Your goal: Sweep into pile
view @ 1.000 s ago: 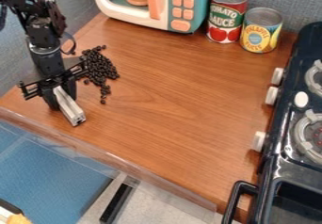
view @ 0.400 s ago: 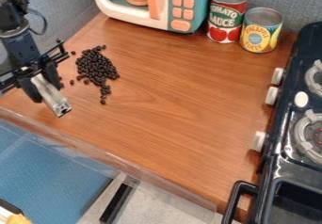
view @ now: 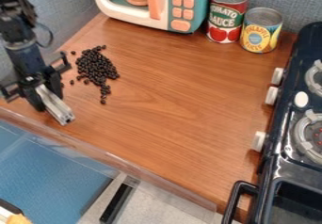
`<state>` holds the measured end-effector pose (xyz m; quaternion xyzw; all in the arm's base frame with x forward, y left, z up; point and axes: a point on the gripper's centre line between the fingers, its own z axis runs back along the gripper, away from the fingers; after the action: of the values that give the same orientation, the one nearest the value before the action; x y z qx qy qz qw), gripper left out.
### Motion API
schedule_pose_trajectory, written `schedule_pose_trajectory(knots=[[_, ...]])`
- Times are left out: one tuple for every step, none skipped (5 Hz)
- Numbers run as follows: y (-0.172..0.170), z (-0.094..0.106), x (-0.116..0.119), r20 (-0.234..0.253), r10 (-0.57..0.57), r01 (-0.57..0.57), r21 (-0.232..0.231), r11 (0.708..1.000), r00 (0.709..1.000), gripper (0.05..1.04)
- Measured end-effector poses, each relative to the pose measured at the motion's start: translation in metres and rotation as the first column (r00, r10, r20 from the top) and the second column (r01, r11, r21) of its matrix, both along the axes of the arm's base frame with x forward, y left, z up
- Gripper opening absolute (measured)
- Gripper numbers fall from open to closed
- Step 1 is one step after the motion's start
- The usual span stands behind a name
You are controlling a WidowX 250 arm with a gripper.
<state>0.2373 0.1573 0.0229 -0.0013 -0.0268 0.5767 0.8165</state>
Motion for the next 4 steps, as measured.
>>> schedule_pose_trajectory(knots=[[0.000,-0.006,0.008,-0.017,0.014,-0.014,0.011,1.000,1.000,0.382],[0.000,-0.012,0.011,-0.031,0.025,-0.024,0.018,1.000,0.999,0.382],[0.005,-0.014,0.016,-0.030,0.028,-0.027,0.029,0.999,0.999,0.383],[0.010,-0.015,0.023,-0.023,0.015,-0.014,0.035,0.999,1.000,0.382]])
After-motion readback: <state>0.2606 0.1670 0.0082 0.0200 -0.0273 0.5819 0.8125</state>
